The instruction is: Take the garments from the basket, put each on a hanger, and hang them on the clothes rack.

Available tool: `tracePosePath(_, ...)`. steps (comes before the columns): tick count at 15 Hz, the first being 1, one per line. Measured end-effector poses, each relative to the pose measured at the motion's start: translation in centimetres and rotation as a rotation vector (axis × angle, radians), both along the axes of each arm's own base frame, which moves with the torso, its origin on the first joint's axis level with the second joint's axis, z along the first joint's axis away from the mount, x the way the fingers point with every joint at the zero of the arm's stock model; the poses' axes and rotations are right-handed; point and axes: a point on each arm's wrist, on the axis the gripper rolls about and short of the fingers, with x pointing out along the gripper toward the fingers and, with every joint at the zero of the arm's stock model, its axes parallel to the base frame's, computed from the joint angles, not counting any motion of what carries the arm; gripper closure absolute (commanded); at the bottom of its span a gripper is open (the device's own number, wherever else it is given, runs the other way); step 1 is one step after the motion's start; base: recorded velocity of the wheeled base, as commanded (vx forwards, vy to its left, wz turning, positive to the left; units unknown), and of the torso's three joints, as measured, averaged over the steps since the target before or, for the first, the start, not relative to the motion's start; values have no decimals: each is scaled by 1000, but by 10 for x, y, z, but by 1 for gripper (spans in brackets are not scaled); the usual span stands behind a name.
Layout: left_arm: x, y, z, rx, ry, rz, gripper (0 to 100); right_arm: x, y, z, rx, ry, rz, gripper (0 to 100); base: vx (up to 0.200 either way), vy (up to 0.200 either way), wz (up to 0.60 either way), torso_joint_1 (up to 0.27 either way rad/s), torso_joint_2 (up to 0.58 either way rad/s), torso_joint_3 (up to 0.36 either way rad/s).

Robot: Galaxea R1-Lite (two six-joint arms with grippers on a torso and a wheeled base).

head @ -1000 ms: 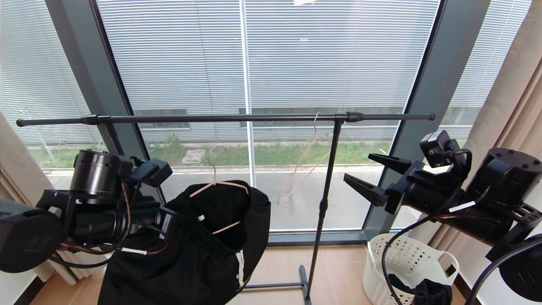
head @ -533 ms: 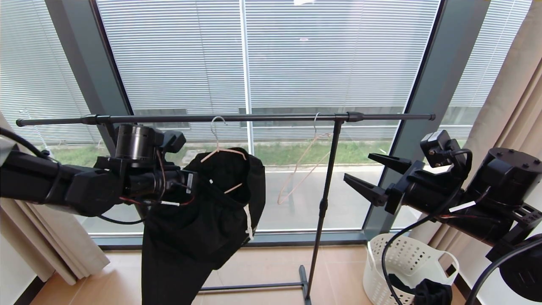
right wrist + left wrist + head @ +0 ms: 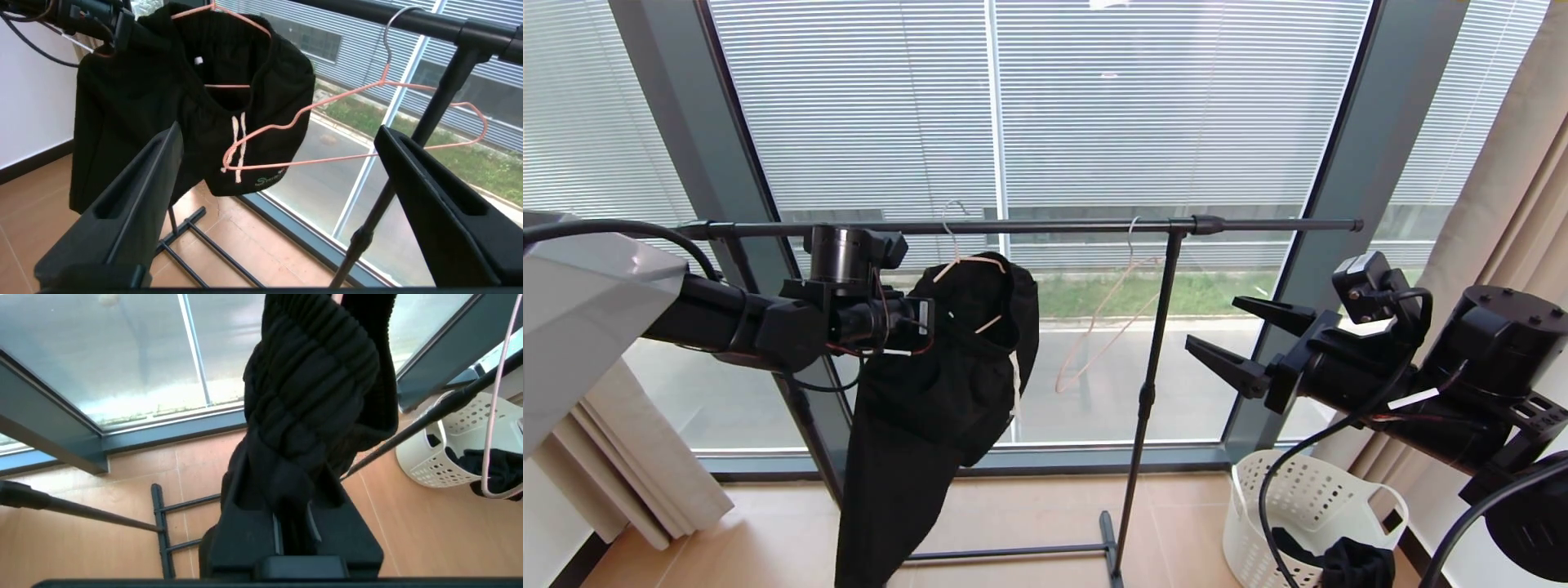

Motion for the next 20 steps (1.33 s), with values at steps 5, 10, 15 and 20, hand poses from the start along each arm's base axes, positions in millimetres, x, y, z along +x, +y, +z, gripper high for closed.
tracePosePath(5,5,-4,-12,4,23,-5,0,0,0,-2,-2,6,0,0,0,0,0,0,0,0)
tracePosePath(10,1,-3,-17,9,44,-9,0,0,0,-3,-3,9,1,0,0,0,0,0,0,0)
tracePosePath(15,-25,3,3,9,32,-14,0,-6,-1,-2,-35,-20,1,0,0,0,0,0,0,0)
tracePosePath(20,-89,25,37,0,1,0,0,-36,-11,18,-48,-103,-50,0,0,0,0,0,0,0)
